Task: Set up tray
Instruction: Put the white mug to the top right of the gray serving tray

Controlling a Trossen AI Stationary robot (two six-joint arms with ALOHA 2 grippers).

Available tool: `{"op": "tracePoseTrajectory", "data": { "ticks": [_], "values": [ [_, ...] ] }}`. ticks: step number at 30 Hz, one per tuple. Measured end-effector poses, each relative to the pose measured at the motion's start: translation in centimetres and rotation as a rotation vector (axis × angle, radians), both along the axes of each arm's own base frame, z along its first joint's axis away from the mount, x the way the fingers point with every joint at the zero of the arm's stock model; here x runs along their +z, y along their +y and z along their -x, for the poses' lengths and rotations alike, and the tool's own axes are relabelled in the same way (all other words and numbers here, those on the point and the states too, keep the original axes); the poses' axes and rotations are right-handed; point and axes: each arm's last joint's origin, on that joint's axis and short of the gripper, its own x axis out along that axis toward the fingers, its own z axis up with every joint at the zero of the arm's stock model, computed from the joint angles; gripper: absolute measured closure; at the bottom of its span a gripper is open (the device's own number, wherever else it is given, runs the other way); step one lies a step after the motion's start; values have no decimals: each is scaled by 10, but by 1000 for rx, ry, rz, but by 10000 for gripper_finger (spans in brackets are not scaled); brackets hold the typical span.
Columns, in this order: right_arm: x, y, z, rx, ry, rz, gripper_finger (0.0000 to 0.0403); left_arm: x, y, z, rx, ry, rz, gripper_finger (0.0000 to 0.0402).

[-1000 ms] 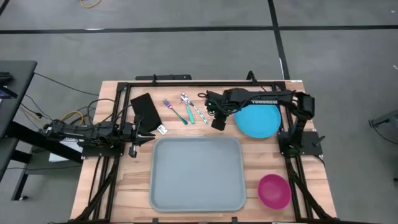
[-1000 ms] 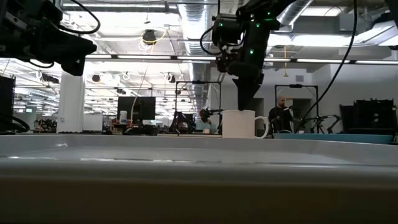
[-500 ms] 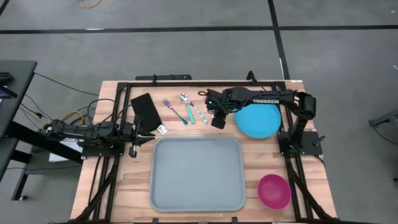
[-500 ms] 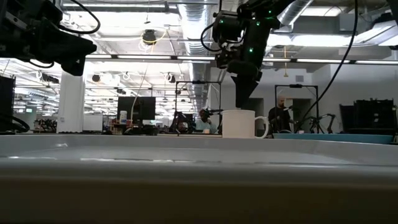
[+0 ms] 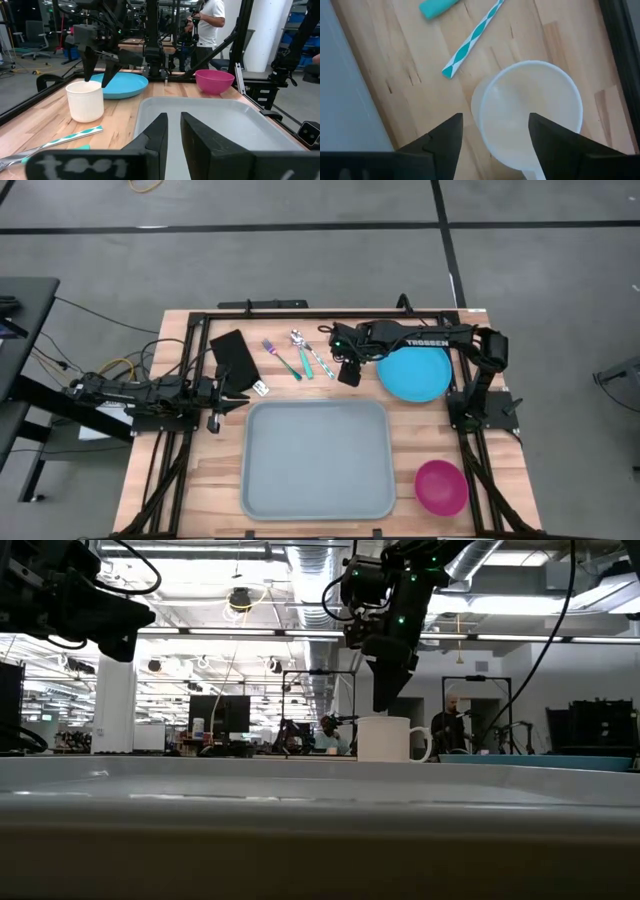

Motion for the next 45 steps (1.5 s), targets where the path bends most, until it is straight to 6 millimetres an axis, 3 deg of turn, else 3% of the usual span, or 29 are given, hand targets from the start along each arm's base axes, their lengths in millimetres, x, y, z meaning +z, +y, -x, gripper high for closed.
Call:
{"op": "tracePoseTrajectory", "data": {
  "ticks": [9,20,25,35,40,45],
  "values": [
    [0,0,-1,-9,-12,-17,203,0,0,0,0,0,0,361],
    [-35,3,-13,-15,80,-45,227,0,0,0,0,0,0,361],
    [-34,5,-14,-11,73,-38,262,0,0,0,0,0,0,361],
    [-32,5,-9,-34,102,-40,390,0,0,0,0,0,0,361],
    [-30,6,-5,-32,128,-45,391,0,0,0,0,0,0,362],
    [-15,13,7,-29,166,-67,398,0,0,0,0,0,0,362]
  ]
}}
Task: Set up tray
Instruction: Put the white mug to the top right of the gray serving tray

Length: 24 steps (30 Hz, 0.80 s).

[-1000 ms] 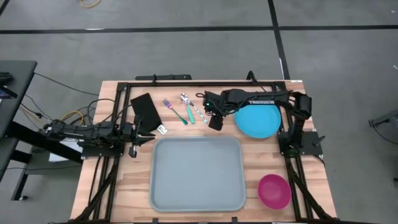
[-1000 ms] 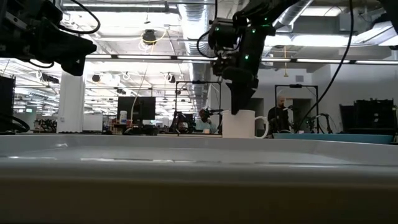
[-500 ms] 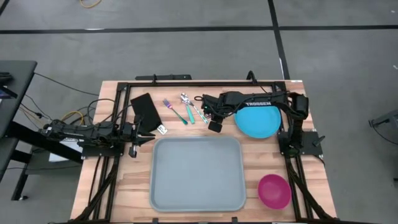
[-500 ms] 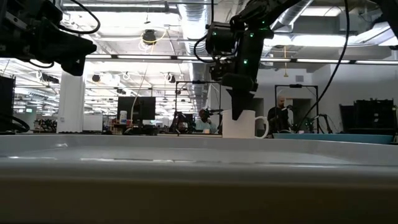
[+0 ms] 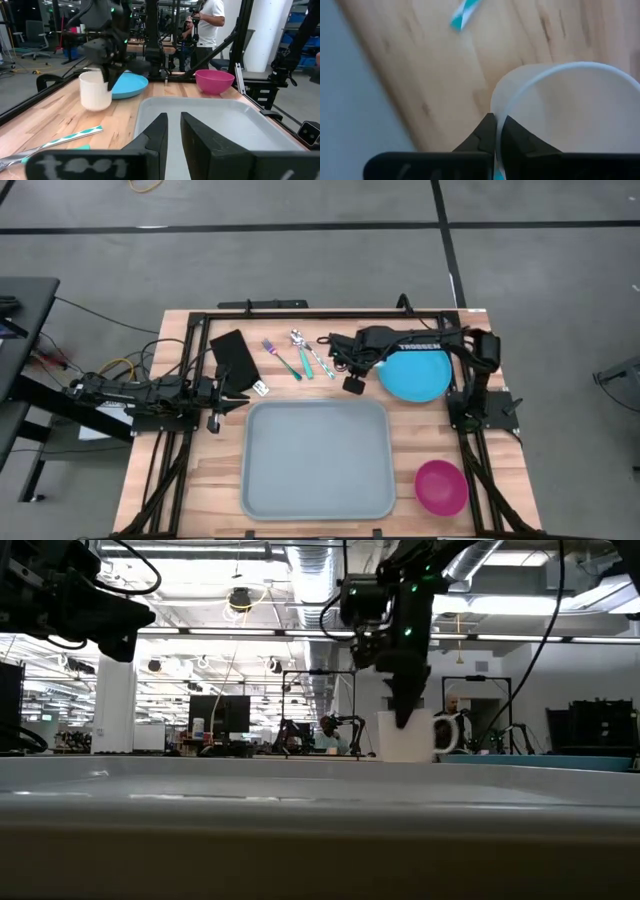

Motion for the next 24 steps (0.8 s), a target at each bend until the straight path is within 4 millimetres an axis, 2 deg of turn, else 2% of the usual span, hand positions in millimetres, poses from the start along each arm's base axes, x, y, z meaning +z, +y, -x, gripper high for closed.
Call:
{"op": "tracePoseTrajectory", "data": {
  "ticks": [5,11,14,18,24],
  "values": [
    [41,16,19,19,-87,-13,397,0,0,0,0,-1,0,362],
    [100,46,57,31,-280,-141,398,0,0,0,0,-1,0,362],
    [118,60,74,22,-331,-168,400,0,0,0,0,0,0,361],
    [124,81,82,12,-329,-186,400,0,0,0,0,0,0,362],
    [103,119,66,125,-222,-204,400,0,0,0,0,0,0,362]
  ]
}}
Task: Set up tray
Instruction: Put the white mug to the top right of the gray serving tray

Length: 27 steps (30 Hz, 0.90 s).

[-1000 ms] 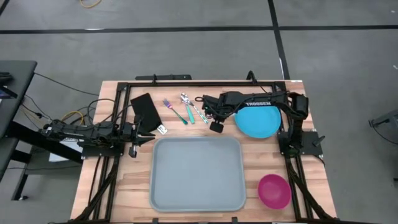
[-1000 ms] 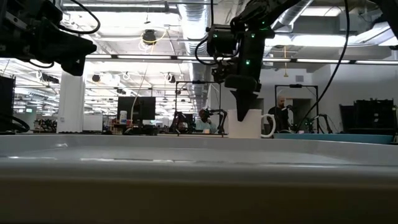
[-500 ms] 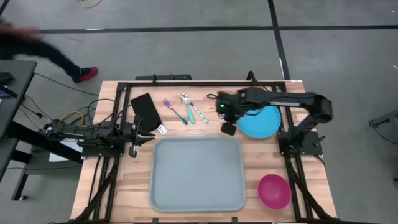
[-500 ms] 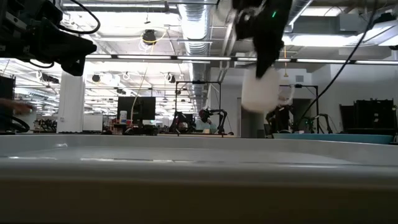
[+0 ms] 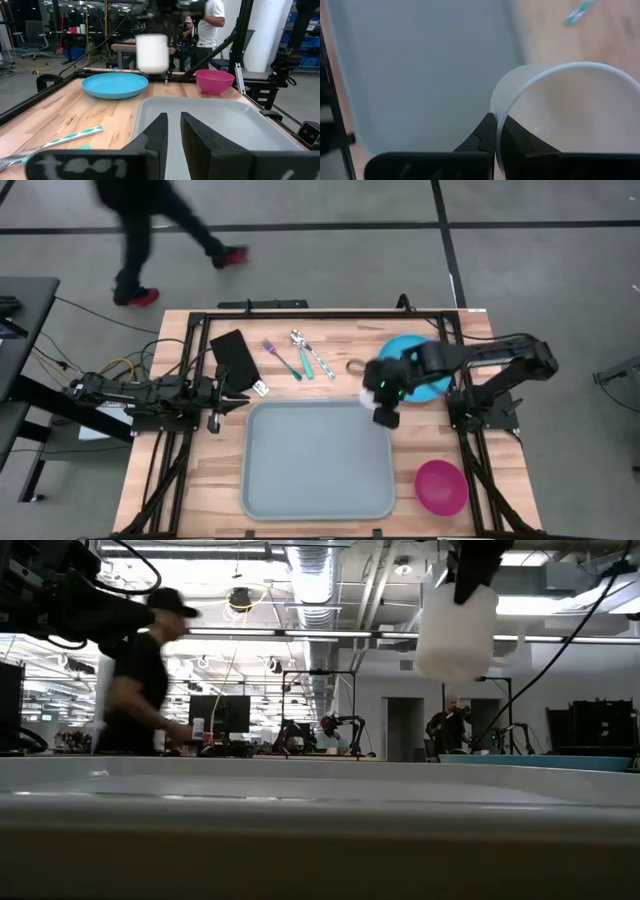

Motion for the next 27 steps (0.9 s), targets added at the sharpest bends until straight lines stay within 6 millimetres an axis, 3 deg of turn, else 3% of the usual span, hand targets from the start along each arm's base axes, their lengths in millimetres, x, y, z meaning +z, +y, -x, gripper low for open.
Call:
{"op": "tracePoseTrajectory", "data": {
  "ticks": [6,11,16,23,27],
  "values": [
    [-33,25,-23,97,94,24,401,0,0,0,0,0,0,362],
    [-60,29,-40,117,119,30,402,0,0,0,0,0,0,361],
    [-86,29,-35,77,140,18,401,0,0,0,0,-2,0,362],
    [-103,23,-18,-11,133,-22,402,0,0,0,1,0,0,361],
    [-108,23,-19,-27,115,-41,401,0,0,0,1,-1,0,362]
  ]
}}
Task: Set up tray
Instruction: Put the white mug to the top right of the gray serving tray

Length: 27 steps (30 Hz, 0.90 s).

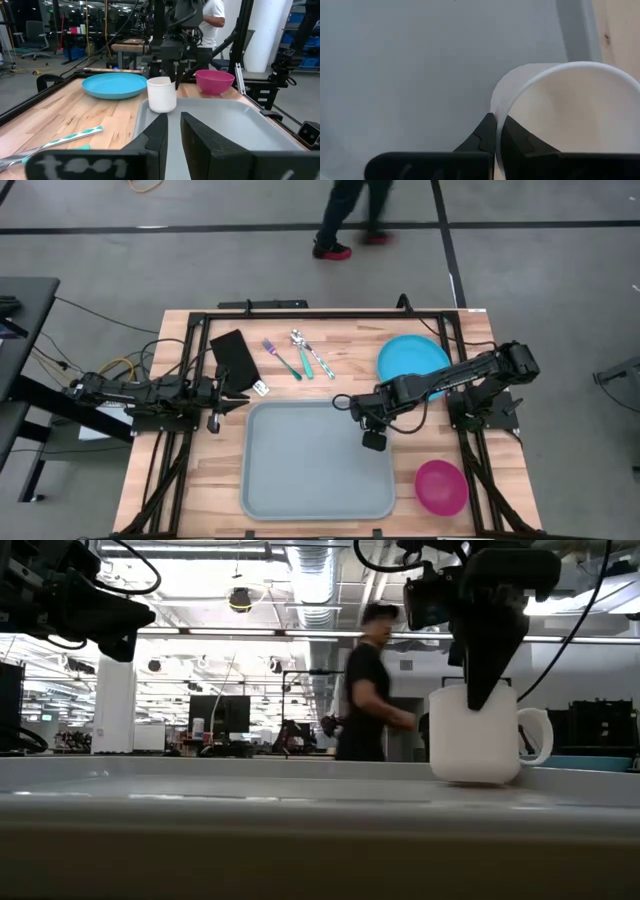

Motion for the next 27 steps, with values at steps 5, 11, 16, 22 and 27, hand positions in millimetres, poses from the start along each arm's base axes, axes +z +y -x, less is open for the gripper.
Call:
{"op": "tracePoseTrajectory", "data": {
  "ticks": [5,11,16,22,27],
  "values": [
    [-2,-4,-8,-17,-44,-3,401,0,0,0,0,0,0,361],
    [-3,-14,-9,-35,-34,6,401,0,0,0,-1,0,0,361],
    [-3,-19,-9,-40,-29,5,397,0,0,0,0,0,0,361],
    [-6,-19,-8,-39,-12,5,369,0,0,0,-1,1,0,362],
    [-6,-19,-8,-40,-15,9,338,0,0,0,-1,1,0,361]
  ]
}}
